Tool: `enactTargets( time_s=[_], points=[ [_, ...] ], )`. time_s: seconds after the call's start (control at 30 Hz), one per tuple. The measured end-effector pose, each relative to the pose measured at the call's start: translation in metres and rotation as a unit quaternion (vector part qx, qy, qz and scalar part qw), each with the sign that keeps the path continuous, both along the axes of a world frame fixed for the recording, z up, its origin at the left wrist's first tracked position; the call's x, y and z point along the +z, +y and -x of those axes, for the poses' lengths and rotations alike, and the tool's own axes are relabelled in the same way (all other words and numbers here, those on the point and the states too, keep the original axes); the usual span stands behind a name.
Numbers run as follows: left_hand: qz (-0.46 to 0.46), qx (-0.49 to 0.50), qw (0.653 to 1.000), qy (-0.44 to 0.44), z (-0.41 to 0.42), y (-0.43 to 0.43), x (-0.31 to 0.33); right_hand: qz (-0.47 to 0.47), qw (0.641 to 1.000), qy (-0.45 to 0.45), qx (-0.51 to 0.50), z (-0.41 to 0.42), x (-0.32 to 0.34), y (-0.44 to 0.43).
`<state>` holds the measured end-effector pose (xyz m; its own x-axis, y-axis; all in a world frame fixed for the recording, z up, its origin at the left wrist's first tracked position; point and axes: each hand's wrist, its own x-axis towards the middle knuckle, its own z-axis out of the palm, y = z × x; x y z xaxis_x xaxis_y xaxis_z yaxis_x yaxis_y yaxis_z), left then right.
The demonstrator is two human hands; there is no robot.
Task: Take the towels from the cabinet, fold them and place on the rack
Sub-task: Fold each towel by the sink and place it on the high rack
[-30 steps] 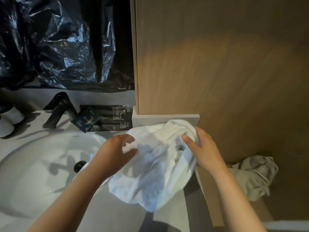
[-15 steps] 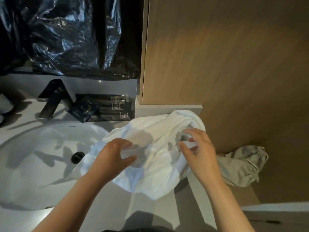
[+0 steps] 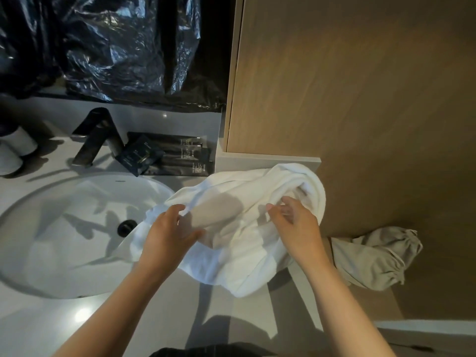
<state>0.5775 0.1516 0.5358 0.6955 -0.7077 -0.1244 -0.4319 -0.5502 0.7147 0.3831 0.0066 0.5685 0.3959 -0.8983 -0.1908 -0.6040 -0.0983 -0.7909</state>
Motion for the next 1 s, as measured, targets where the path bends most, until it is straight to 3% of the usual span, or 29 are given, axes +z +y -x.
enactTargets(
  time_s=[0.2, 0.43, 0.63, 0.77, 0.87, 1.0],
  points=[
    [0.048, -0.013, 0.999, -0.007, 0.000, 0.007, 0.009, 0.091, 0.995, 0.046, 0.002, -0.025, -0.006, -0.007],
    [0.100, 0.009, 0.995, -0.005, -0.010, 0.006, 0.018, 0.078, 0.996, -0.046, -0.022, -0.023, 0.007, -0.008],
    [0.120, 0.024, 0.992, 0.012, -0.015, -0.002, 0.035, 0.136, 0.985, -0.100, -0.015, -0.027, 0.034, -0.009],
    [0.090, -0.033, 0.990, -0.102, -0.008, -0.003, 0.054, 0.180, 0.972, -0.153, -0.015, -0.029, 0.054, -0.012],
    [0.162, -0.073, 0.965, -0.194, 0.001, -0.001, 0.065, 0.186, 0.969, -0.162, -0.010, -0.029, 0.062, -0.015],
    [0.118, -0.114, 0.978, -0.132, 0.013, -0.005, 0.057, 0.171, 0.968, -0.183, -0.015, -0.030, 0.065, -0.011]
  ],
)
